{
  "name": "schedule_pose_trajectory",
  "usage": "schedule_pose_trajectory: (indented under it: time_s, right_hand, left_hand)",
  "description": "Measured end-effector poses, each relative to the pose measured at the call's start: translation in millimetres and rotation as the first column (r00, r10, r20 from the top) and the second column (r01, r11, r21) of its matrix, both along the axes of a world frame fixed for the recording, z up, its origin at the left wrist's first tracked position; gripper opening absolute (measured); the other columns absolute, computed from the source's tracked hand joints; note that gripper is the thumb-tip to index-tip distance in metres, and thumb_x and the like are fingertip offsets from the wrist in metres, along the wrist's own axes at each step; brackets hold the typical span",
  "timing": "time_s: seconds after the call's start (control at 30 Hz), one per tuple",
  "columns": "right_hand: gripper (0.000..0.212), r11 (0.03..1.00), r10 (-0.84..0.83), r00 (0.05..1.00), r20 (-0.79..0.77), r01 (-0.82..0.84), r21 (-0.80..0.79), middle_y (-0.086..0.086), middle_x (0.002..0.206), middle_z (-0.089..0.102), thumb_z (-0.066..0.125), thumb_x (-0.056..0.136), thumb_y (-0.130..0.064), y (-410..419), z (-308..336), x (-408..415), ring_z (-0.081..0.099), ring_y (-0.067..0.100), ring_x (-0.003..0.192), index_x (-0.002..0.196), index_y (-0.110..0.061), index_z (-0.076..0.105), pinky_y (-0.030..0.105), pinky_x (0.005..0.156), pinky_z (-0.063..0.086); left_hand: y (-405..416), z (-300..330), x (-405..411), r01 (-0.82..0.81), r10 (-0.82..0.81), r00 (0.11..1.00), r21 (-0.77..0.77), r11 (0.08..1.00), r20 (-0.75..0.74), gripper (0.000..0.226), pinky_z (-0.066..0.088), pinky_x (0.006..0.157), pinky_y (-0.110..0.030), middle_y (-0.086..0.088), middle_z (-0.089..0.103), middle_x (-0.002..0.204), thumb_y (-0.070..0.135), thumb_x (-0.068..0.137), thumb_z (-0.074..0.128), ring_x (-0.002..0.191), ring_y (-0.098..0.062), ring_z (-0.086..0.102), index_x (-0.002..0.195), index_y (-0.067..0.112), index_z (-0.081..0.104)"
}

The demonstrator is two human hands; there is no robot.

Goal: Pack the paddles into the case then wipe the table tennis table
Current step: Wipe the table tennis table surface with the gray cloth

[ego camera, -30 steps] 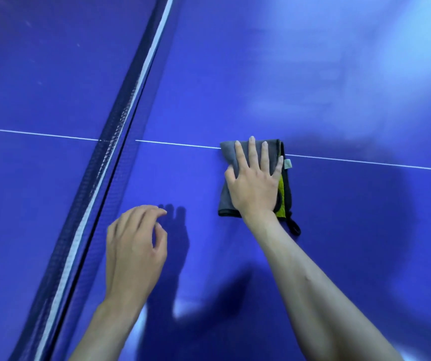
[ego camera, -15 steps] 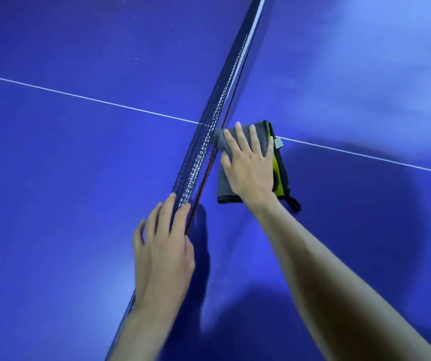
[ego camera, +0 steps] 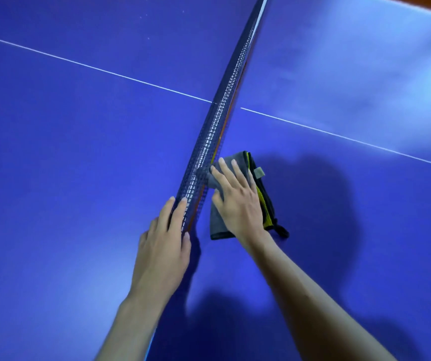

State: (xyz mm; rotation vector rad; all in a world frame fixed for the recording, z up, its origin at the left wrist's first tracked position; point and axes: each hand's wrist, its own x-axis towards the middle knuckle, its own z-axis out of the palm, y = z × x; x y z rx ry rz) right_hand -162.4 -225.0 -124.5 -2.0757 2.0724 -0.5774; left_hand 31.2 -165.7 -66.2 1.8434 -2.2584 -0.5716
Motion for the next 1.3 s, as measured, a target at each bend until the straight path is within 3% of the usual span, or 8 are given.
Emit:
schedule_pose_trajectory:
  time_s: [0.27,0.4,0.63,0.77,1.0,1.1,1.2,1.3]
  right_hand:
    - [0.056,0.997,0.082,0.981,0.177,-0.079,-0.022,-0.005,0.158,0.049,0.053,0.087,-0.004,109.9,5.7,53.2,0.034,0.019,0.153,0.141,-0.018,0.063,0.048,0.124,0.029]
    - [0.062,0.993,0.109,0.963,0.246,-0.114,0.006,-0.004,0.156,0.051,0.059,0.081,0.008,169.8,6.4,81.1,0.036,0.019,0.152,0.138,-0.017,0.065,0.044,0.125,0.028]
    - [0.056,0.968,0.167,0.936,0.309,-0.216,0.13,-0.006,0.16,0.044,0.051,0.088,0.007,280.1,6.0,129.8,0.024,0.015,0.156,0.137,-0.017,0.066,0.036,0.126,0.014]
    - [0.055,0.961,0.165,0.924,0.345,-0.229,0.153,-0.003,0.159,0.046,0.049,0.086,0.008,345.9,7.6,152.7,0.028,0.02,0.155,0.133,-0.012,0.069,0.048,0.125,0.026]
    - [0.051,0.964,-0.014,0.898,0.44,-0.105,0.246,0.0,0.159,0.044,0.054,0.092,0.012,432.0,27.3,186.8,0.017,0.009,0.153,0.139,-0.005,0.063,0.038,0.125,0.029]
    - [0.048,0.937,-0.06,0.892,0.449,-0.106,0.334,-0.001,0.161,0.042,0.052,0.093,0.012,458.5,43.9,197.2,0.018,0.011,0.156,0.135,-0.005,0.066,0.025,0.123,0.027]
    - [0.051,0.909,-0.15,0.878,0.454,-0.058,0.414,0.0,0.157,0.048,0.05,0.09,0.013,477.4,60.9,197.7,0.029,0.018,0.154,0.132,-0.009,0.068,0.015,0.115,0.025]
    - [0.044,0.926,-0.263,0.828,0.495,0.074,0.369,0.003,0.144,0.061,0.058,0.086,0.01,486.6,87.9,195.2,0.05,0.02,0.14,0.123,-0.01,0.073,0.011,0.105,0.032]
  left_hand:
    - [64.1,26.4,40.6,-0.079,0.107,0.961,0.119,0.99,-0.255,0.068,0.04,0.11,-0.046,0.003,0.03,0.164,0.037,0.106,0.048,0.145,-0.022,0.038,0.164,0.026,0.013]
    - [108.9,36.0,69.4,-0.122,0.161,0.952,0.157,0.98,-0.262,0.064,0.036,0.113,-0.045,0.003,0.028,0.165,0.044,0.107,0.042,0.147,-0.02,0.034,0.163,0.025,0.018]
    - [202.6,63.6,118.3,-0.098,0.129,0.971,0.159,0.982,-0.199,0.058,0.037,0.113,-0.048,0.004,0.031,0.163,0.051,0.107,0.034,0.146,-0.021,0.035,0.16,0.026,0.028]
    - [253.6,74.1,142.2,-0.077,0.106,0.975,0.153,0.985,-0.196,0.056,0.042,0.111,-0.048,0.003,0.036,0.158,0.048,0.107,0.035,0.143,-0.021,0.039,0.157,0.024,0.033]
    - [319.5,88.9,161.1,-0.041,0.078,0.978,0.186,0.982,-0.194,0.052,0.041,0.111,-0.045,0.005,0.037,0.155,0.038,0.108,0.044,0.14,-0.019,0.038,0.157,0.023,0.034]
    - [341.9,96.3,168.5,-0.066,0.105,0.976,0.201,0.977,-0.19,0.05,0.04,0.112,-0.042,0.005,0.04,0.154,0.035,0.108,0.046,0.14,-0.018,0.038,0.156,0.022,0.036]
    - [360.9,103.0,177.1,-0.048,0.093,0.976,0.223,0.974,-0.195,0.049,0.04,0.112,-0.04,0.006,0.042,0.154,0.037,0.108,0.044,0.141,-0.016,0.038,0.155,0.024,0.037]
    - [367.3,110.8,188.8,-0.019,0.064,0.979,0.228,0.974,-0.192,0.046,0.042,0.112,-0.04,0.008,0.044,0.153,0.036,0.108,0.046,0.14,-0.014,0.04,0.152,0.026,0.041]
